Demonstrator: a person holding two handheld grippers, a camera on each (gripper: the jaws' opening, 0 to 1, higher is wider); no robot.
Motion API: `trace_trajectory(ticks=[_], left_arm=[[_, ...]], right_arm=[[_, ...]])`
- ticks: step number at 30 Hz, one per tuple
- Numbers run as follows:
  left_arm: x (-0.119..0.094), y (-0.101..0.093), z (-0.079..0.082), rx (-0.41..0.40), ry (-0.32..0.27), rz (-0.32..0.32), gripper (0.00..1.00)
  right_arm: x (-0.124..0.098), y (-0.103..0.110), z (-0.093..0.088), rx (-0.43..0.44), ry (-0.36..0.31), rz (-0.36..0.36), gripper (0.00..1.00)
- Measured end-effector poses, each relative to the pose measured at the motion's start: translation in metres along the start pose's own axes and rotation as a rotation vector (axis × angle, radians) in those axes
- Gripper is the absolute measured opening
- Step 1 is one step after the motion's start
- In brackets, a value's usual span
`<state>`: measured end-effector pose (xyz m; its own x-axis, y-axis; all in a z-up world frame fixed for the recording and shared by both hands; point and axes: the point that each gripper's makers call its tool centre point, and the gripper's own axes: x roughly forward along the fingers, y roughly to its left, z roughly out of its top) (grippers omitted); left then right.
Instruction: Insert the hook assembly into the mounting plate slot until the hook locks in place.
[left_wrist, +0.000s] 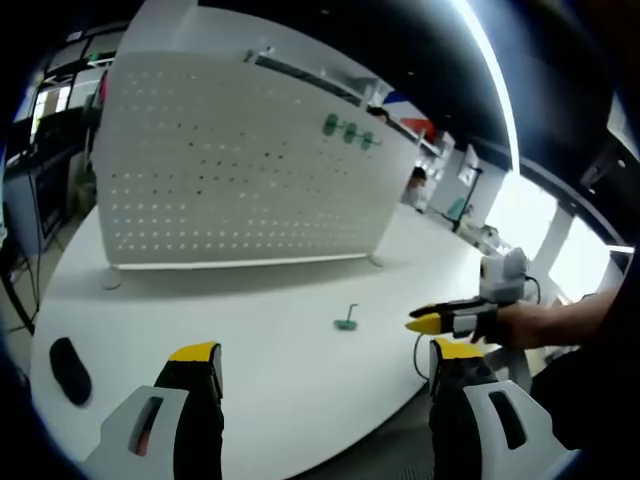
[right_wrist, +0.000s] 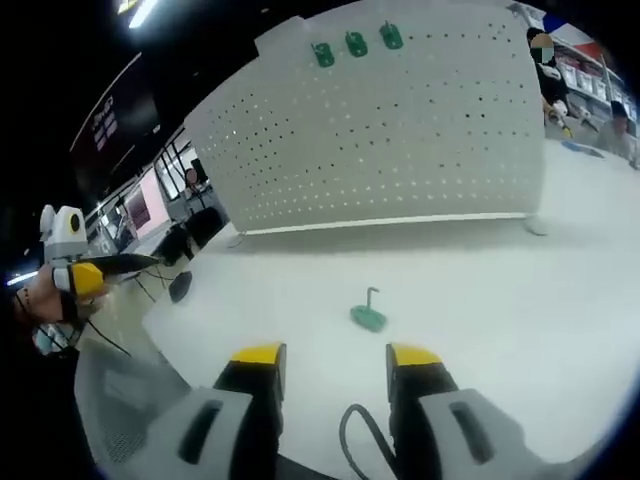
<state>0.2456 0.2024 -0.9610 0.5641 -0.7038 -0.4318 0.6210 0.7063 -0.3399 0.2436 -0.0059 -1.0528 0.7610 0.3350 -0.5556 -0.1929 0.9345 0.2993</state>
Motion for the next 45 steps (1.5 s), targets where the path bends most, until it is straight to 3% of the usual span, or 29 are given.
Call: trace_trajectory(ticks=[14,25,38,45], left_arm=[[0.003,0.015,0.007,-0.005,0.007,0.015,0.86],[0.001,0.027,0.004,-0.016,0.02,0.04,0.85],[0.006,0.031,0.003,-0.027,0.033,0.038,0.84],[0.007,0.033,0.003,-0.036,0.031,0.04,0.84]], right_arm=[[0.058,-0.005,0.008,-0.015,0.048,0.004,0.35],[0.081,-0.014,0.001,-0.004,0.085,-0.017,0.34],[0.101,-0.026,0.012,0.095,0.076,-0.045,0.3],[0.11,-0.029,0.017,0.093,0.086,-0.061,0.26]])
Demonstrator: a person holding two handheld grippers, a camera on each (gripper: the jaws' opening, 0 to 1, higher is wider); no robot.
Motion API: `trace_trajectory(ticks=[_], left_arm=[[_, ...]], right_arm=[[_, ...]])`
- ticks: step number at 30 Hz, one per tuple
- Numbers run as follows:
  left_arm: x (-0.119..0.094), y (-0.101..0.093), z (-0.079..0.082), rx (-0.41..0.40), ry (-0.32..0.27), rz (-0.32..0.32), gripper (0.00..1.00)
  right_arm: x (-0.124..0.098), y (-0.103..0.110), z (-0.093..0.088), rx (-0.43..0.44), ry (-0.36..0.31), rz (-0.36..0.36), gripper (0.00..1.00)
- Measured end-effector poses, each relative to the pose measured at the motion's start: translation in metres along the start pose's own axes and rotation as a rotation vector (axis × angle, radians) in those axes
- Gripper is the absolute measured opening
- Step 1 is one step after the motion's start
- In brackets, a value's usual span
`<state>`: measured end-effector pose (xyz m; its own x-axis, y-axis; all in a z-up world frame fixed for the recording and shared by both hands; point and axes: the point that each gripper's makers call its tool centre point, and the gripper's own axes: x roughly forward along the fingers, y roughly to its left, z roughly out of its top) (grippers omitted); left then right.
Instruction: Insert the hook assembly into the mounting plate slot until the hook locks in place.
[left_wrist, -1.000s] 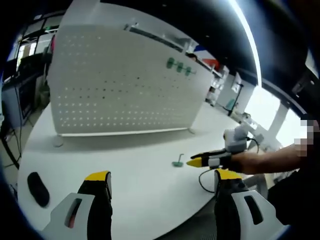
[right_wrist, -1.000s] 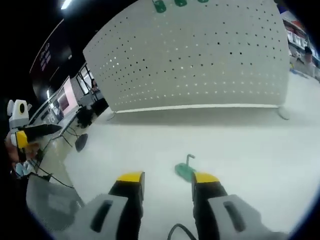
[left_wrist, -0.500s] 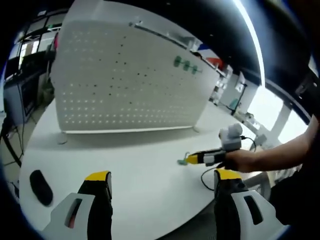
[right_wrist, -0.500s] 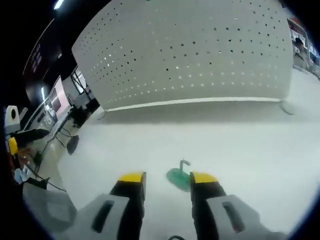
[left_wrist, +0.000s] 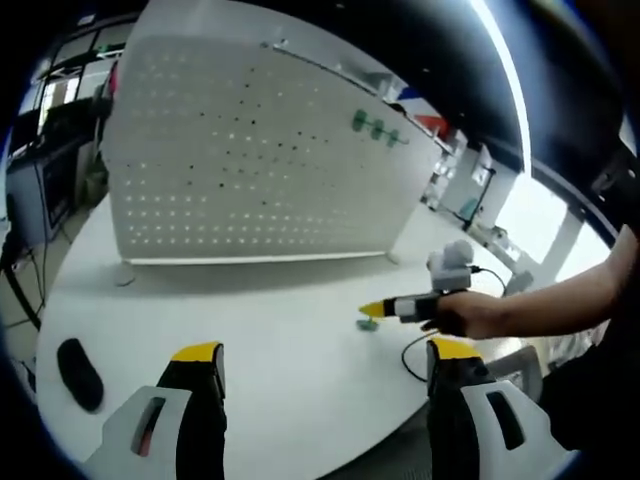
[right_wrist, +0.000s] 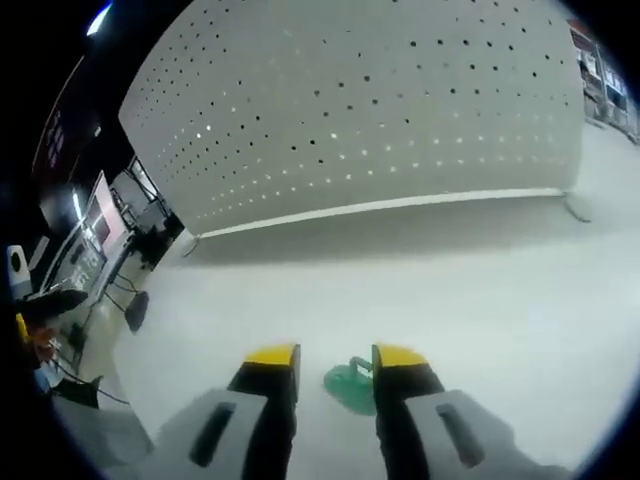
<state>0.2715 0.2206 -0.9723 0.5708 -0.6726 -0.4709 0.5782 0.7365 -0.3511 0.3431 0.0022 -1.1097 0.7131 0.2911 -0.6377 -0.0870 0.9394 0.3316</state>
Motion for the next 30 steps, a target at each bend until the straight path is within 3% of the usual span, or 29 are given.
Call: trace_trajectory(ticks=[3,6,10,15,30], left_arm=[[-0.001,0.001,-0.001,-0.005,0.0,0.004,0.84],[-0.001,0.003,-0.003,-0.012,0.0,0.008,0.84],[0.0,0.002,-0.006,-0.021,0.005,0.005,0.83],[0.002,-0.001,-0.005,-0.017,0.007,-0.002,0.83],[0.001,0.001,-0.006,-0.018,0.007,-0.001,0.83]], right_arm=[[-0.005,-0.013,-0.011,0.01,0.062,-0.085,0.25],[-0.01,-0.016,-0.012,0.07,0.022,-0.111,0.25],[-0.013,-0.011,-0.01,0.073,-0.009,-0.098,0.18],[-0.009,-0.012,-0.006,0.089,-0.014,-0.101,0.17],[-0.005,-0.018,-0.005,0.082,0.014,-0.12,0.07]])
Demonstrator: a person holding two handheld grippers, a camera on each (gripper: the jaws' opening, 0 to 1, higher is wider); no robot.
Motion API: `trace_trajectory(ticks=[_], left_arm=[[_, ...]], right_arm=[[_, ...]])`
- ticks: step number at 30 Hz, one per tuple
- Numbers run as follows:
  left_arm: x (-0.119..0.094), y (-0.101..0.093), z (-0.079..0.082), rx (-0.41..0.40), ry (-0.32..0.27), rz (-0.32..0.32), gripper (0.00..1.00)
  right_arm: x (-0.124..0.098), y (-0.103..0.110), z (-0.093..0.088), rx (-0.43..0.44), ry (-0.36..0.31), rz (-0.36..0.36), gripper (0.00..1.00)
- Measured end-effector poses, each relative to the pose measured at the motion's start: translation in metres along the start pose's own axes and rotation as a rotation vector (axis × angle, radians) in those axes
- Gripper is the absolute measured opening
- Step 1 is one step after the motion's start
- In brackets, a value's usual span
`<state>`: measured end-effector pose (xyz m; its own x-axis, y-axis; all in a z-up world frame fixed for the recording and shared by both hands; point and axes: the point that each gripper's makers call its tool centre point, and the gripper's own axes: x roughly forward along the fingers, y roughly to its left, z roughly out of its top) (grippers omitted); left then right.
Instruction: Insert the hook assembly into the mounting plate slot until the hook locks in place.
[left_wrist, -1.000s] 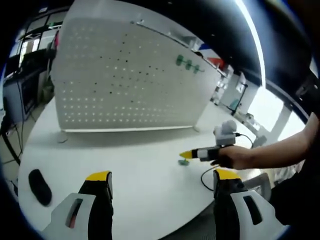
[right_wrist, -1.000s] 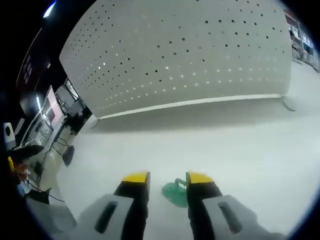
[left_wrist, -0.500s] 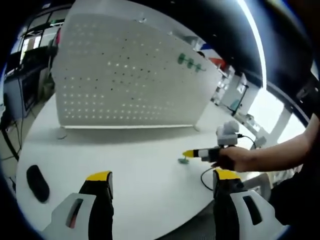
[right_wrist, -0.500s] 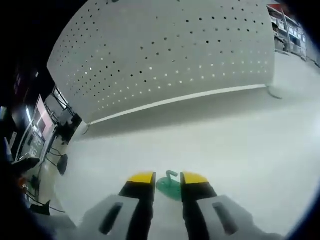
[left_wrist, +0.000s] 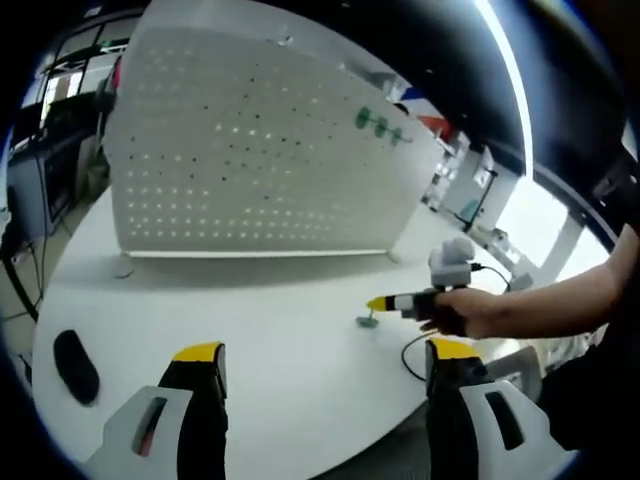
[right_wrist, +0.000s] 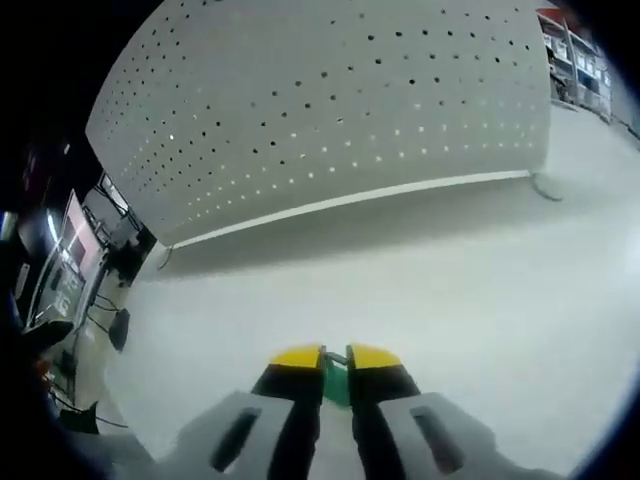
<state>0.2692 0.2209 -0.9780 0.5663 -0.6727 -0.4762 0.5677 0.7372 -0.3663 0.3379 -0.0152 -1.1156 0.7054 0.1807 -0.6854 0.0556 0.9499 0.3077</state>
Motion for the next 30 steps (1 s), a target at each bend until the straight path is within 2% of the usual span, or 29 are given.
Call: trace_trajectory(ticks=[3,8,11,13,22,25,30], left_arm=[[0.0,0.0,0.0,0.0,0.0,-0.002,0.83],[0.001,-0.001,0.0,0.001,0.004,-0.006,0.83],[0.002,-0.002,0.0,0.003,0.004,-0.009,0.83],[0.002,-0.003,0.0,0.003,0.006,-0.011,0.83],[0.004,-0.004,0.001,0.007,0.01,-0.017,0.82],[0.004,-0.004,0.001,0.009,0.011,-0.017,0.82],[0.005,-0.006,0.003,0.017,0.011,-0.02,0.82]], right_arm=[[-0.001,0.001,0.0,-0.012,0.001,0.003,0.06],[-0.001,0.003,0.002,-0.081,-0.003,0.016,0.05],[-0.002,0.005,0.005,-0.082,-0.009,0.032,0.0],[-0.002,0.004,0.002,-0.144,0.011,0.039,0.0],[-0.007,0.008,0.007,-0.15,-0.022,0.094,0.0],[-0.01,0.011,0.013,-0.155,-0.038,0.109,0.0],[-0.019,0.025,0.029,-0.167,-0.075,0.176,0.0]])
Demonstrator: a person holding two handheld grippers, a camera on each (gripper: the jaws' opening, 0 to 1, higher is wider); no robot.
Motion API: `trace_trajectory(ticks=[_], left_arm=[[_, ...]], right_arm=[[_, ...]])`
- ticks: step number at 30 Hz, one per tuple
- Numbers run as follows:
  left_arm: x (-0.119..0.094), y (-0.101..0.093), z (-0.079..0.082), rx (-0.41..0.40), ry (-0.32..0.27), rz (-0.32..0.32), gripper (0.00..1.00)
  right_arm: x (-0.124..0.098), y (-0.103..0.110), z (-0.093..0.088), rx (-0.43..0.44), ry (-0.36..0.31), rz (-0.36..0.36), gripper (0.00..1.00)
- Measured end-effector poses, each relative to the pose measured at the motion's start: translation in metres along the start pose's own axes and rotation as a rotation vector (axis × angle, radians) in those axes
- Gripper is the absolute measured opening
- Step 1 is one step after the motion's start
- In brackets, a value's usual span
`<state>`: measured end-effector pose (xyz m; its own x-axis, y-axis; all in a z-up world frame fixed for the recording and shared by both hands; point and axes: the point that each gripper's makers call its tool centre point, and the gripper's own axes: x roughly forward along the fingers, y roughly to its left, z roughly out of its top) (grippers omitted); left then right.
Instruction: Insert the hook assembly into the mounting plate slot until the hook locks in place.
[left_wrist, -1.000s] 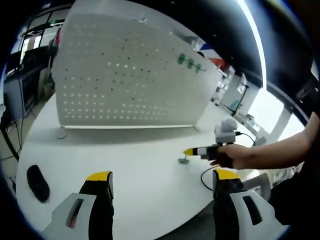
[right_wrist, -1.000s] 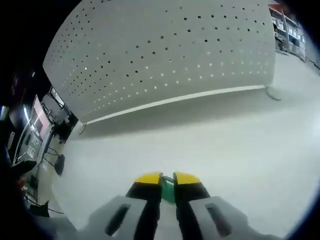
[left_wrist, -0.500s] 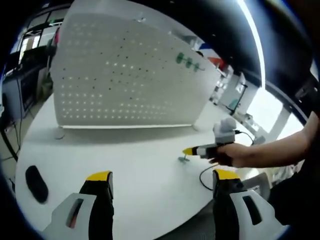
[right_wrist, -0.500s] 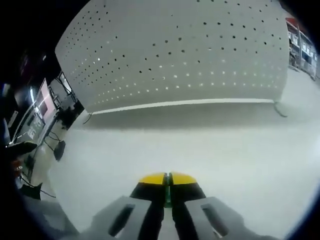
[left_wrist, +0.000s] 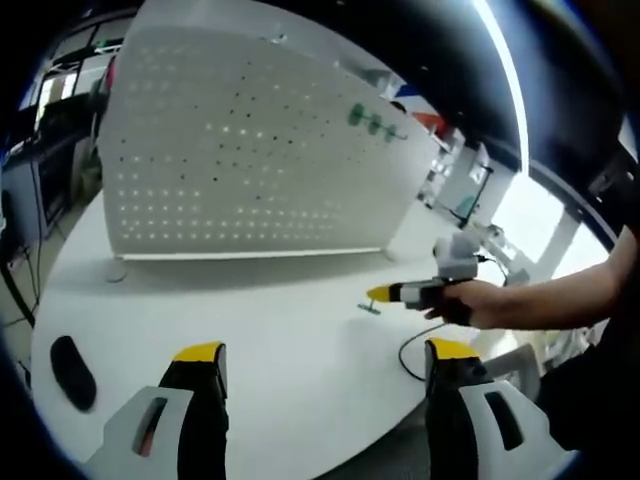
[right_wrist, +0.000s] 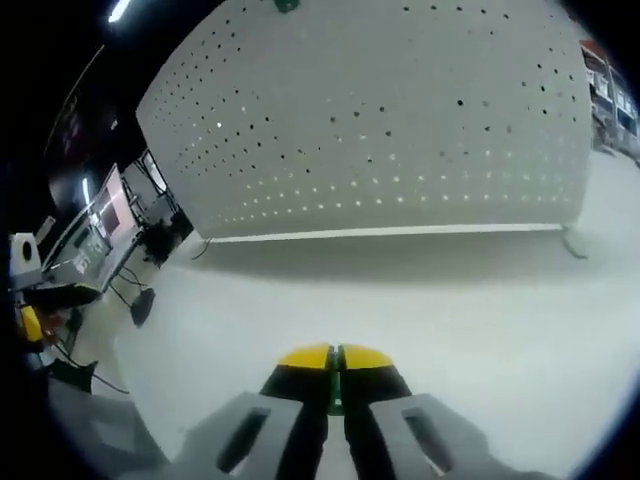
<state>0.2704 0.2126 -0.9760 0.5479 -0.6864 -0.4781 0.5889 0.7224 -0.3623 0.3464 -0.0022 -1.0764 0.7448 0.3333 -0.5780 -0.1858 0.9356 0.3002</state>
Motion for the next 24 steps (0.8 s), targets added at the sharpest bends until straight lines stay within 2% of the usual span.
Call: trace_trajectory(ticks=[5,9,16,24], left_arm=[[0.001,-0.002,0.001,0.008,0.003,-0.008,0.82],[0.003,-0.004,0.003,0.017,0.004,-0.017,0.82],[0.005,-0.01,0.005,0.02,0.005,-0.034,0.83],[0.004,-0.011,0.005,0.011,0.014,-0.037,0.82]], right_arm=[[-0.006,0.019,0.017,-0.009,-0.021,0.091,0.0],[-0.012,0.029,0.03,-0.047,-0.04,0.114,0.0],[-0.021,0.048,0.05,-0.053,-0.08,0.169,0.0],[-0.034,0.084,0.054,-0.092,-0.094,0.274,0.0]])
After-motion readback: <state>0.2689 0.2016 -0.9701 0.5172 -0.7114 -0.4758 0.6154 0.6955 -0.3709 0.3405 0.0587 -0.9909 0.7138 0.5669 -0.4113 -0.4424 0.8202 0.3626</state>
